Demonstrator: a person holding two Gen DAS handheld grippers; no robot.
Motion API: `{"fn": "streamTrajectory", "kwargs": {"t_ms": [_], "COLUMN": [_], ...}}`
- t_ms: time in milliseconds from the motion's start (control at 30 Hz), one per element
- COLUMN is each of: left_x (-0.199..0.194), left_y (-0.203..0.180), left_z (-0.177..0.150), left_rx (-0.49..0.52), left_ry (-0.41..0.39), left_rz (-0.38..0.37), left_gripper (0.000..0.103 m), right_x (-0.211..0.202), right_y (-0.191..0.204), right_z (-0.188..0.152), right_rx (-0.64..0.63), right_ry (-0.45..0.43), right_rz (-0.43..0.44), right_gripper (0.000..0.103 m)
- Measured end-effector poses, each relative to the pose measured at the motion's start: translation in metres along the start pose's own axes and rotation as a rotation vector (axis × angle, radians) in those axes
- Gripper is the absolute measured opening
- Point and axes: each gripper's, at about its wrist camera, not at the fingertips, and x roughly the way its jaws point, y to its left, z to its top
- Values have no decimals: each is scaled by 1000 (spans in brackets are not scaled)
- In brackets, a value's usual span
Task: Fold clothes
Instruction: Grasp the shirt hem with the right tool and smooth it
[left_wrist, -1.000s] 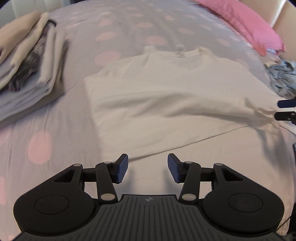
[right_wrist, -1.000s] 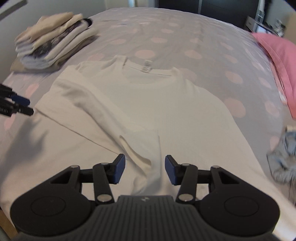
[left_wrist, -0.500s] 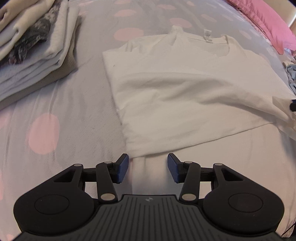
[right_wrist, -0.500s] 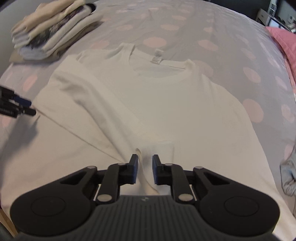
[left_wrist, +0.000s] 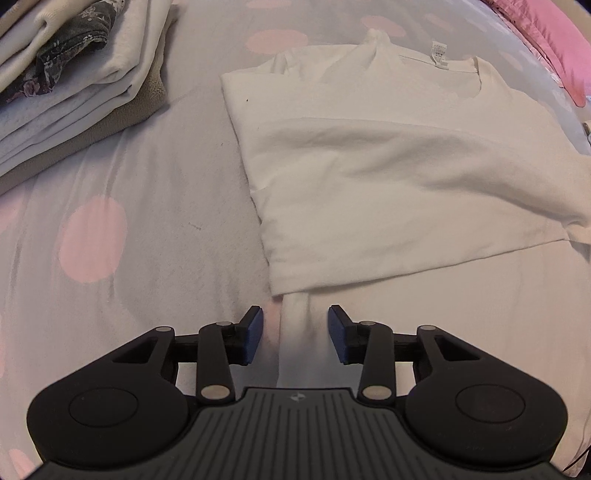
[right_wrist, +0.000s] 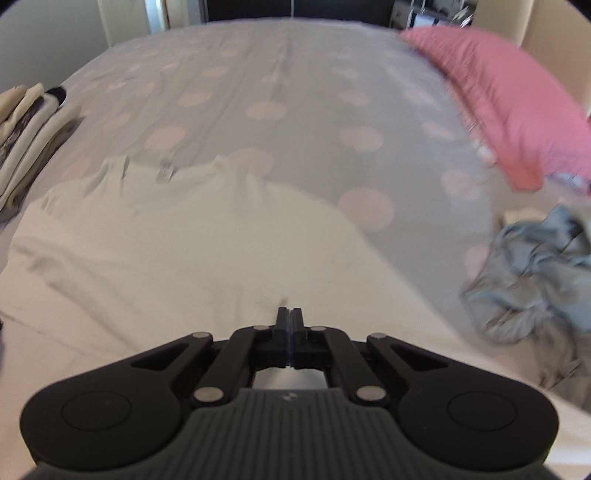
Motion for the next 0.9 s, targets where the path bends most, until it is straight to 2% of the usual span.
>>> {"fn": "streamTrajectory", "kwargs": {"t_ms": [100, 233, 300, 333, 367, 667, 700, 733, 767, 833, 900], "left_x": [0, -2, -1, -1, -1, 3, 2, 2, 2, 0, -1], "left_y": [1, 2, 2, 2, 2, 3, 3, 4, 4, 4, 4], "left_z": [3, 5, 6, 6, 7, 10, 11, 11, 12, 12, 12], "left_rx": [-5, -8, -9, -9, -9, -13, -21, -29, -34, -40, -41], "left_ry": [1, -3, 0, 0, -3, -8, -11, -14, -15, -13, -11], "left_rz": [1, 2, 6, 5, 2, -10, -16, -22, -28, -40, -38], "left_gripper": [37, 37, 37, 37, 37, 35, 24, 15, 14, 4, 3], "right_x": [9, 25, 32, 37, 42, 85, 89, 90, 89, 83, 75], "right_y": [-13, -18, -17, -16, -17, -16, -15, -14, -12, -6, -1], "right_z": [1, -7, -8, -8, -7, -8, -9, -9, -8, -4, 1], "right_rx": [63, 163, 181, 183, 184, 204, 208, 211, 202, 158, 123], "right_ry": [-6, 37, 46, 51, 56, 124, 132, 137, 133, 110, 83], "right_rz": [3, 113, 146, 151, 148, 166, 172, 177, 178, 182, 169], "right_gripper": [0, 7, 13, 24, 28, 27, 27, 17, 4, 4, 4]}}
